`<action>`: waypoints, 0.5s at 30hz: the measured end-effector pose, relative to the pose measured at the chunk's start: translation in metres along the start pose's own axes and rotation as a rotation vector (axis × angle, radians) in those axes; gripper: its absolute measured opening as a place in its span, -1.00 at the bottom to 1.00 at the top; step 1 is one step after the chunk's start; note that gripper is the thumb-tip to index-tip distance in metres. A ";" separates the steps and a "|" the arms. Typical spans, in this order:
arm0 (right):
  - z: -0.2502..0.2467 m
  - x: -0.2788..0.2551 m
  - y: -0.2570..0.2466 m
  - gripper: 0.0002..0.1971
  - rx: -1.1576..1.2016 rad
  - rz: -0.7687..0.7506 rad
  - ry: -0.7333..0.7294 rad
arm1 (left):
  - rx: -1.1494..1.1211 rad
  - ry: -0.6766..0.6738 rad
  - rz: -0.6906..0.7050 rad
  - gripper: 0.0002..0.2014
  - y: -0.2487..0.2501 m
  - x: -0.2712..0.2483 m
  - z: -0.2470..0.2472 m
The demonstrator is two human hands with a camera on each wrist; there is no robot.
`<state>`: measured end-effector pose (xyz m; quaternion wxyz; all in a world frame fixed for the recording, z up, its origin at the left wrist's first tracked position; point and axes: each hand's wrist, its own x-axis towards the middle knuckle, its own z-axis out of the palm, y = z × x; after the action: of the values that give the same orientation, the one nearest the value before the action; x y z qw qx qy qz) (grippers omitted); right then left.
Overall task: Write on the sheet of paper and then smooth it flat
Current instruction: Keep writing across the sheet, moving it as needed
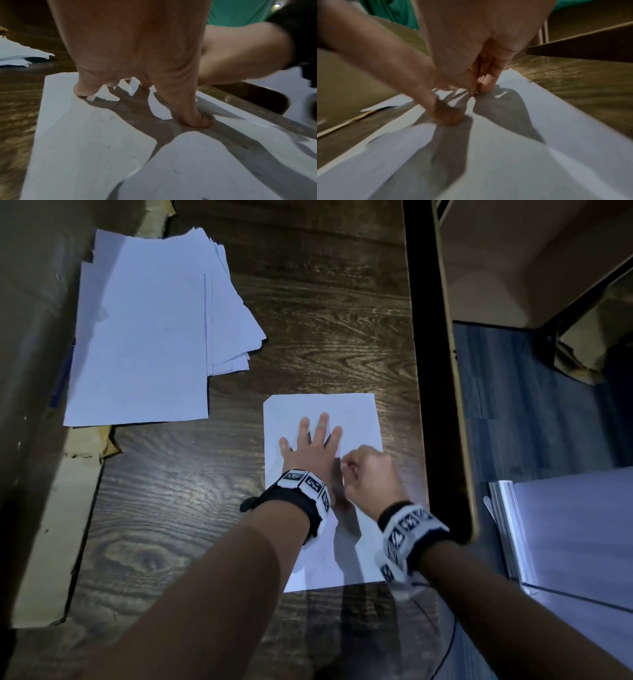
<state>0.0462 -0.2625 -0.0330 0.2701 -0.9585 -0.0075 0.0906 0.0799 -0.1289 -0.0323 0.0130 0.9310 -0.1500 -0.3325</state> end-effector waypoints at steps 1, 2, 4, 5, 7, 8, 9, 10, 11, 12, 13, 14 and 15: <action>-0.001 -0.007 0.001 -0.86 -0.015 -0.019 -0.046 | -0.004 -0.004 -0.006 0.35 0.001 0.000 -0.001; -0.003 -0.004 0.001 -0.85 -0.029 -0.030 -0.068 | -0.003 -0.011 -0.011 0.38 0.003 0.001 -0.001; -0.009 0.030 0.001 -0.82 -0.060 -0.016 -0.014 | 0.010 -0.021 -0.019 0.44 0.004 0.003 -0.002; -0.012 0.050 -0.001 -0.82 -0.061 0.015 0.018 | 0.009 -0.021 -0.028 0.42 0.003 0.004 -0.002; -0.014 0.076 -0.004 -0.83 -0.033 0.088 0.047 | -0.009 -0.035 -0.058 0.34 0.004 0.007 -0.005; -0.012 0.075 -0.003 -0.84 -0.021 0.104 0.060 | -0.010 -0.056 -0.070 0.34 0.005 0.008 -0.007; -0.009 0.064 -0.004 -0.85 -0.011 0.105 0.074 | -0.002 -0.076 -0.078 0.38 0.006 0.008 -0.010; -0.006 0.046 -0.004 -0.86 -0.007 0.094 0.065 | 0.008 -0.090 -0.085 0.40 0.006 0.009 -0.012; -0.004 0.025 -0.005 -0.87 0.008 0.087 0.031 | 0.006 -0.089 -0.093 0.37 0.007 0.011 -0.014; -0.004 0.007 -0.004 -0.87 0.027 0.069 -0.013 | -0.009 -0.079 -0.098 0.28 0.007 0.013 -0.015; -0.006 -0.004 -0.004 -0.86 0.025 0.046 -0.053 | -0.027 -0.066 -0.098 0.20 0.008 0.013 -0.016; -0.008 -0.002 -0.003 -0.85 0.011 0.023 -0.071 | -0.028 -0.057 -0.098 0.18 0.008 0.014 -0.017; -0.010 0.011 -0.002 -0.84 -0.008 0.015 -0.063 | -0.012 -0.058 -0.095 0.24 0.008 0.014 -0.017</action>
<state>0.0588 -0.2656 -0.0257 0.2654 -0.9563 -0.0091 0.1226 0.0983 -0.1418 -0.0265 -0.0016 0.9269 -0.1041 -0.3606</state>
